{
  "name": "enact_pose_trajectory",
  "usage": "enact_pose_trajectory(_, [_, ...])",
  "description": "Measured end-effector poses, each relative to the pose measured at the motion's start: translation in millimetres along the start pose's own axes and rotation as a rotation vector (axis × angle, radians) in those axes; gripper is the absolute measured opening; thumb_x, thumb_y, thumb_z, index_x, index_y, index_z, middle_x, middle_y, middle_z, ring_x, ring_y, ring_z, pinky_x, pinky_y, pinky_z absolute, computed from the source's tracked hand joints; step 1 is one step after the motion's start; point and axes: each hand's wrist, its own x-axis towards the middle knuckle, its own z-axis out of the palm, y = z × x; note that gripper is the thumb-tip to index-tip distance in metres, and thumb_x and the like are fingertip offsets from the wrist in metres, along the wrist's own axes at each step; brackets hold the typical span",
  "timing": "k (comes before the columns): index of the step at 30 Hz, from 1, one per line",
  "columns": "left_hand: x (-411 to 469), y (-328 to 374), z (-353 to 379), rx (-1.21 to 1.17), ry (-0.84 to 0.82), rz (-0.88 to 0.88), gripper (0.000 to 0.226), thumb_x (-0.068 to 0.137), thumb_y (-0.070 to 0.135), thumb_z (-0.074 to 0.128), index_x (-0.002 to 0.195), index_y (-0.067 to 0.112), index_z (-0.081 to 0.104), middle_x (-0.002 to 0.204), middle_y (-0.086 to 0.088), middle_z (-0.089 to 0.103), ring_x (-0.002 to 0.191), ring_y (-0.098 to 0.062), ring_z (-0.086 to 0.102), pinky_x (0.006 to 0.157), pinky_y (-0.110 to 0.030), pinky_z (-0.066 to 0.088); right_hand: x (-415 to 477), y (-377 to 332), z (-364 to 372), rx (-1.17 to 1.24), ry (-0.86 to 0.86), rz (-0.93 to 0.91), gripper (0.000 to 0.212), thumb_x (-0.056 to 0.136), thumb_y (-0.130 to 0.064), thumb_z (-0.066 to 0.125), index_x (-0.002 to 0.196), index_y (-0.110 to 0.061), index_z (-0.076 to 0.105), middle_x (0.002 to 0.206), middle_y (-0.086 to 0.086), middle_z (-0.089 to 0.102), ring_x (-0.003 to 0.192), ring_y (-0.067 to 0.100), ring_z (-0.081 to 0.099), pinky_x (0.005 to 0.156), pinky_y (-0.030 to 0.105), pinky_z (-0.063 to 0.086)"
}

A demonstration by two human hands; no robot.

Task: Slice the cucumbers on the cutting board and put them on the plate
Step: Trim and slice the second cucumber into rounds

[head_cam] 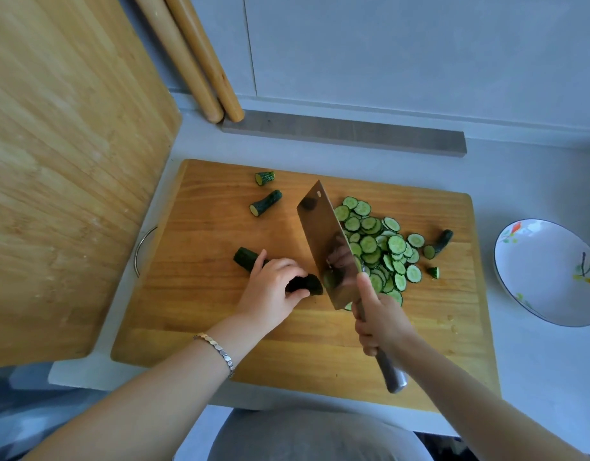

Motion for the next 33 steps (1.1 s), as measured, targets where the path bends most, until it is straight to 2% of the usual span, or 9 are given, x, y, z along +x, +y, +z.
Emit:
enact_pose_trajectory(5, [17.0, 25.7, -26.8, 0.026, 0.305, 0.333, 0.030, 0.088, 0.024, 0.054, 0.115, 0.010, 0.053, 0.117, -0.008, 0.047, 0.110, -0.025, 0.048, 0.106, -0.040, 0.031, -14.1, -15.2, -41.6, -0.495, 0.146, -0.199, 0.054, 0.090, -0.060, 0.035, 0.058, -0.016, 0.035, 0.049, -0.003, 0.036, 0.045, 0.016, 0.033, 0.050, 0.025, 0.029])
enact_pose_trajectory(8, [38.8, 57.0, -39.5, 0.063, -0.049, 0.528, 0.037, 0.094, 0.028, 0.042, 0.126, 0.012, 0.054, 0.137, -0.007, 0.045, 0.124, -0.021, 0.043, 0.109, -0.036, 0.027, -19.1, -21.3, -53.5, -0.818, 0.233, -0.300, 0.055, 0.087, -0.063, 0.038, 0.059, -0.016, 0.038, 0.055, -0.002, 0.045, 0.050, 0.016, 0.041, 0.049, 0.029, 0.030])
enact_pose_trajectory(13, [57.9, 73.4, -25.1, 0.337, -0.711, 0.369, 0.048, 0.098, 0.047, 0.010, 0.145, 0.037, 0.010, 0.153, 0.013, -0.006, 0.140, -0.008, -0.010, 0.114, -0.037, -0.006, -16.5, -23.5, -57.5, -1.232, 0.264, -0.394, 0.049, 0.085, -0.071, 0.031, 0.075, -0.025, 0.043, 0.070, -0.006, 0.056, 0.066, 0.017, 0.054, 0.049, 0.024, 0.034])
enact_pose_trajectory(18, [75.6, 72.0, -11.6, 0.272, -0.899, 0.201, 0.045, 0.098, 0.046, 0.006, 0.142, 0.046, 0.002, 0.151, 0.014, -0.014, 0.137, -0.008, -0.020, 0.112, -0.039, -0.011, -19.8, -13.4, -66.1, -1.349, 0.308, -0.555, 0.058, 0.081, -0.078, 0.022, 0.069, -0.023, 0.036, 0.064, -0.007, 0.049, 0.063, 0.017, 0.051, 0.048, 0.026, 0.029])
enact_pose_trajectory(22, [97.4, 66.0, 0.9, 0.259, -0.994, 0.094, 0.044, 0.099, 0.044, 0.008, 0.142, 0.047, 0.002, 0.152, 0.011, -0.016, 0.137, -0.010, -0.021, 0.111, -0.042, -0.013, -14.2, 4.4, -72.2, -1.287, 0.366, -0.791, 0.067, 0.078, -0.079, 0.009, 0.057, -0.022, 0.035, 0.041, -0.004, 0.047, 0.036, 0.018, 0.049, 0.036, 0.025, 0.030])
enact_pose_trajectory(26, [112.3, 59.4, 4.9, 0.189, -0.796, 0.048, 0.044, 0.101, 0.036, 0.015, 0.144, 0.041, 0.009, 0.154, 0.007, -0.007, 0.140, -0.014, -0.012, 0.112, -0.045, -0.009, -17.3, 7.6, -82.7, -1.262, 0.415, -0.832, 0.067, 0.086, -0.072, 0.018, 0.050, -0.020, 0.042, 0.035, -0.006, 0.042, 0.027, 0.015, 0.043, 0.030, 0.019, 0.024])
enact_pose_trajectory(29, [114.2, 57.9, -11.4, 0.157, -0.546, 0.055, 0.046, 0.100, 0.023, 0.032, 0.144, 0.031, 0.022, 0.154, 0.005, 0.008, 0.141, -0.014, 0.003, 0.114, -0.041, -0.001, -27.3, 3.3, -88.2, -1.323, 0.460, -0.760, 0.072, 0.079, -0.078, 0.008, 0.079, -0.026, 0.058, 0.064, -0.006, 0.062, 0.061, 0.012, 0.062, 0.042, 0.026, 0.027])
enact_pose_trajectory(31, [109.0, 57.8, -30.3, 0.135, -0.397, 0.082, 0.044, 0.096, 0.017, 0.042, 0.139, 0.023, 0.036, 0.151, 0.003, 0.022, 0.139, -0.016, 0.018, 0.115, -0.041, 0.007, -28.1, 6.2, -91.0, -1.326, 0.402, -0.552, 0.063, 0.077, -0.079, 0.019, 0.092, -0.030, 0.055, 0.078, -0.007, 0.063, 0.077, 0.013, 0.062, 0.047, 0.022, 0.027])
enact_pose_trajectory(33, [98.7, 58.3, -50.7, 0.058, -0.140, 0.153, 0.038, 0.092, 0.013, 0.046, 0.129, 0.014, 0.049, 0.139, -0.003, 0.044, 0.129, -0.018, 0.037, 0.112, -0.041, 0.024, -30.2, 6.5, -88.7, -1.211, 0.382, -0.400, 0.051, 0.080, -0.076, 0.032, 0.079, -0.029, 0.050, 0.068, -0.006, 0.056, 0.069, 0.015, 0.057, 0.046, 0.019, 0.026])
